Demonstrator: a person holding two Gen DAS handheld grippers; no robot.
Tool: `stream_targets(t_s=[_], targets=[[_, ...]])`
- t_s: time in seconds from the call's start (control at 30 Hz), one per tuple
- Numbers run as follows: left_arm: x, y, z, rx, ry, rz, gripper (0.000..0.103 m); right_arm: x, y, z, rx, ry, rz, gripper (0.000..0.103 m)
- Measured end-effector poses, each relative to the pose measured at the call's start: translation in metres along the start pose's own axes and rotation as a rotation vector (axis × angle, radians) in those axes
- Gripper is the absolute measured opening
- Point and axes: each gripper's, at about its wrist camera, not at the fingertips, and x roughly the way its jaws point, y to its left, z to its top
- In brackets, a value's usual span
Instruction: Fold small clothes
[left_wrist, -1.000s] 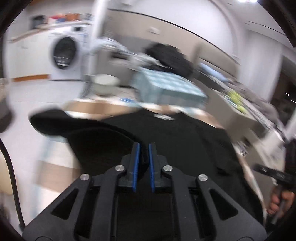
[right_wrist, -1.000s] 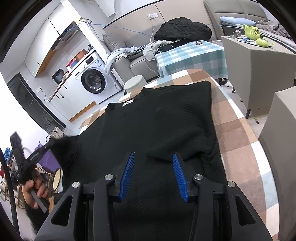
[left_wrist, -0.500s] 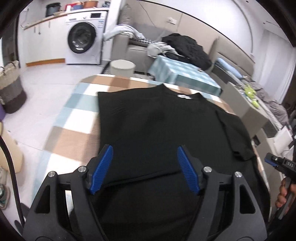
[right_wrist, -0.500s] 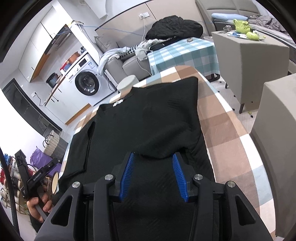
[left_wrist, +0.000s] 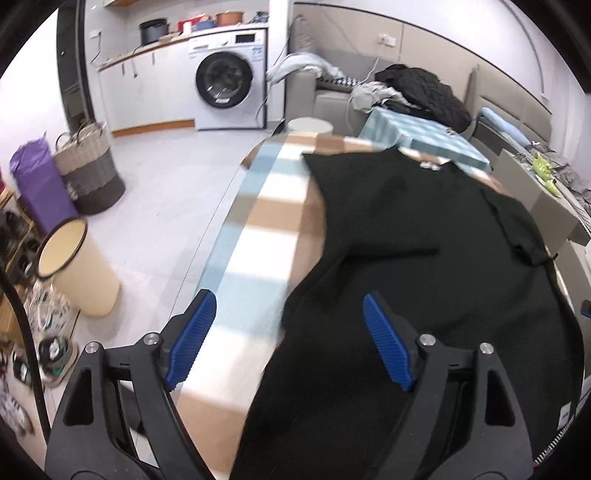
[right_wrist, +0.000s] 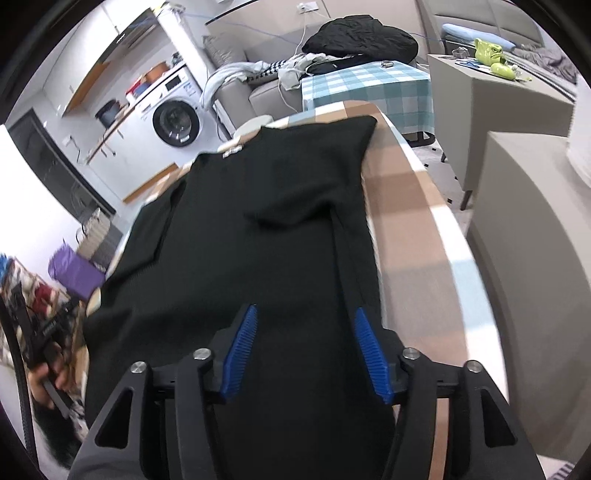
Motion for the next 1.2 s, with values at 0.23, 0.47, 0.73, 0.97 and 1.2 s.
stream_targets(t_s=[0.23, 0.47, 0.73, 0.97, 1.2], targets=[[-0.008, 0.028, -0.056, -0.038, 0.078, 0.053, 0.080, -0.016, -0.016, -0.043, -0.002, 0.030, -0.045, 0.061], [-0.002, 0.016, -0.075, 0.004, 0.118, 0.017, 0.080, -0.019, -0.023, -0.069, -0.007, 0.047, -0.060, 0.061], [0.015, 0.000, -0.079, 0.028, 0.158, 0.004, 0.080, -0.016, -0.032, -0.072, 0.010, 0.039, -0.105, 0.061], [0.012, -0.003, -0.073, 0.034, 0.145, -0.043, 0.022, -0.013, -0.017, -0.076, -0.060, 0.024, -0.076, 0.010], [-0.011, 0.001, -0.057, -0.010, 0.066, -0.110, 0.004, -0.046, -0.018, -0.064, -0.072, -0.162, -0.018, 0.005]])
